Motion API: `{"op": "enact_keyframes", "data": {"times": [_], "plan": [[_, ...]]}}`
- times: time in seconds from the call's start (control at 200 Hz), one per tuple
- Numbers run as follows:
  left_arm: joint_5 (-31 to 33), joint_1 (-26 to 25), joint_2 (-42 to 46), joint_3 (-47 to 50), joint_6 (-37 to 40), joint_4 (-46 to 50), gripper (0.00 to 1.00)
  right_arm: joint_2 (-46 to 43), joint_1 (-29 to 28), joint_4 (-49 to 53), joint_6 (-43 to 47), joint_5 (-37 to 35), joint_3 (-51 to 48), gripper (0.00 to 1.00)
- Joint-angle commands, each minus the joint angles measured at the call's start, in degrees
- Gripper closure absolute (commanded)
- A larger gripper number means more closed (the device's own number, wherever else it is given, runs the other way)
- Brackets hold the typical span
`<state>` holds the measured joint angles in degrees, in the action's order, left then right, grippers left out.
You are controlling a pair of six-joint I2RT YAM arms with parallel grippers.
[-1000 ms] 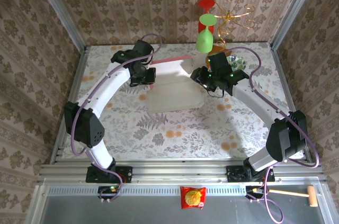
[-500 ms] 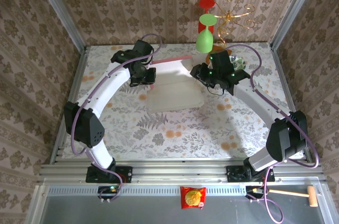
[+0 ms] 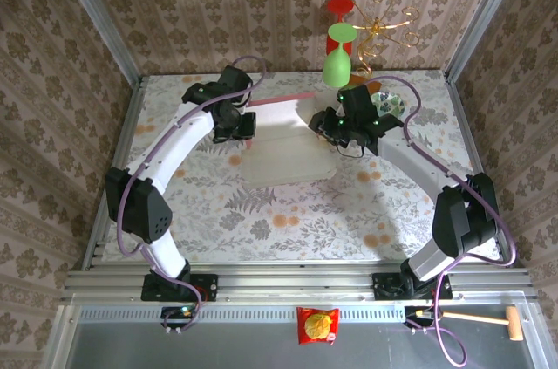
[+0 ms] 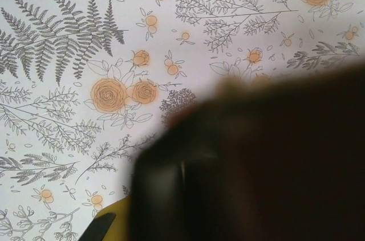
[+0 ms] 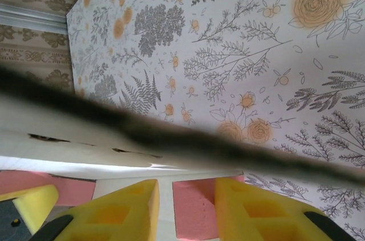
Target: Fold the paper box
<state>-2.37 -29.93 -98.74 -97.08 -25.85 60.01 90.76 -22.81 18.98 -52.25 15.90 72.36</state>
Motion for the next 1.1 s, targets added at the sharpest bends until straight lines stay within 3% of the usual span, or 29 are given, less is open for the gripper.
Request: {"op": "enact_keyframes", "data": {"times": [0.0, 0.215, 0.38, 0.65, 0.865, 1.095], "plan": [[-1.2, 0.2, -1.0, -2.5, 0.3, -0.7, 1.0, 1.0, -1.2, 0.1, 0.6, 1.7, 0.9, 0.7], [-1.2, 0.2, -1.2, -2.6, 0.4, -0.6, 1.0, 0.7, -1.7, 1.3, 1.2, 1.3, 1.5, 0.74], [-2.1, 1.7, -1.0, -2.3, 1.5, 0.4, 1.0, -5.2, -0.8, 3.5, 7.1, -1.0, 3.7, 0.7], [-9.7, 7.1, -2.3, -5.8, 8.2, 4.4, 1.0, -18.4, 10.9, -1.2, 13.6, 3.7, -0.7, 0.6], [-14.2, 8.0, -4.9, -9.7, 11.7, 9.1, 1.0, -14.2, 12.7, 5.4, 30.2, 5.8, 3.2, 0.52], [-14.8, 8.0, -4.9, -9.9, 11.8, 10.0, 1.0, -8.1, 10.6, 9.2, 38.4, 5.3, 8.4, 0.48]]}}
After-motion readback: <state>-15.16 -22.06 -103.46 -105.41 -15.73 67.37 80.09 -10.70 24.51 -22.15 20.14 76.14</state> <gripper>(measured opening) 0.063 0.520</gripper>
